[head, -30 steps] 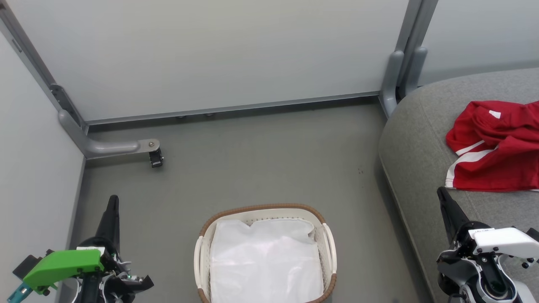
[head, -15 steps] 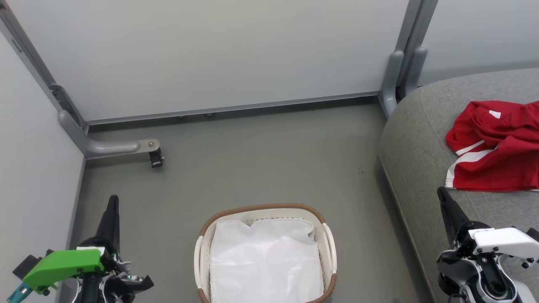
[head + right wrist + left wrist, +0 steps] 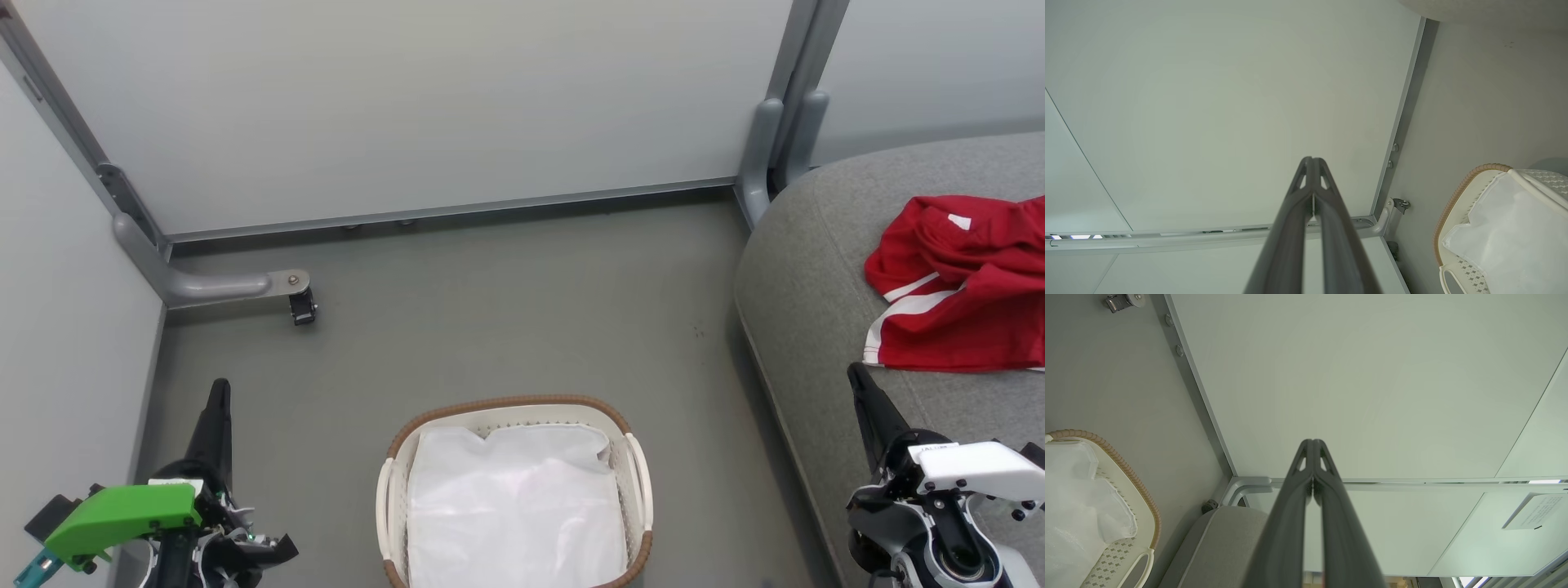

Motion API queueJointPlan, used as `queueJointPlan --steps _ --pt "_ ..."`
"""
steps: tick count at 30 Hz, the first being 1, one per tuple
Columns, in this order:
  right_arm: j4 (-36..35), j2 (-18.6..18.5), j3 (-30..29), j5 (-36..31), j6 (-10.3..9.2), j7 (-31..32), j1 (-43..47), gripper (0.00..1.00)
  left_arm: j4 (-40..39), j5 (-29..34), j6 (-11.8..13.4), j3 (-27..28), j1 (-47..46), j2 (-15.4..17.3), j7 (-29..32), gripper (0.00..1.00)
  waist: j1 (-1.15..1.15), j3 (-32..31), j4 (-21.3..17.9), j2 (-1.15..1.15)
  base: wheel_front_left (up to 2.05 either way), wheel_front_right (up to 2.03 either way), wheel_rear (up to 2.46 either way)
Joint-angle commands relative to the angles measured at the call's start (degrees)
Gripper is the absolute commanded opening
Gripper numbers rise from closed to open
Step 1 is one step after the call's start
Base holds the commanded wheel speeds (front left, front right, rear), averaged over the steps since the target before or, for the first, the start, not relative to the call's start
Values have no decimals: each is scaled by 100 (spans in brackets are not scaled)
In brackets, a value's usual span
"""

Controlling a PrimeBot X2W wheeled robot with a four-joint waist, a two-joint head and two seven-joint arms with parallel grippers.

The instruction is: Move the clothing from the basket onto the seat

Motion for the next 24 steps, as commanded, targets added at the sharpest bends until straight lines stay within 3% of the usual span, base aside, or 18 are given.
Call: queueJointPlan --steps 1,24 --pt "-23 -34 -7 24 0 17 60 0 -9 -18 -28 9 -57 36 28 0 0 0 0 0 0 0 0" --pt "-23 -34 -6 24 0 16 60 0 -9 -18 -28 9 -57 36 27 0 0 0 0 0 0 0 0"
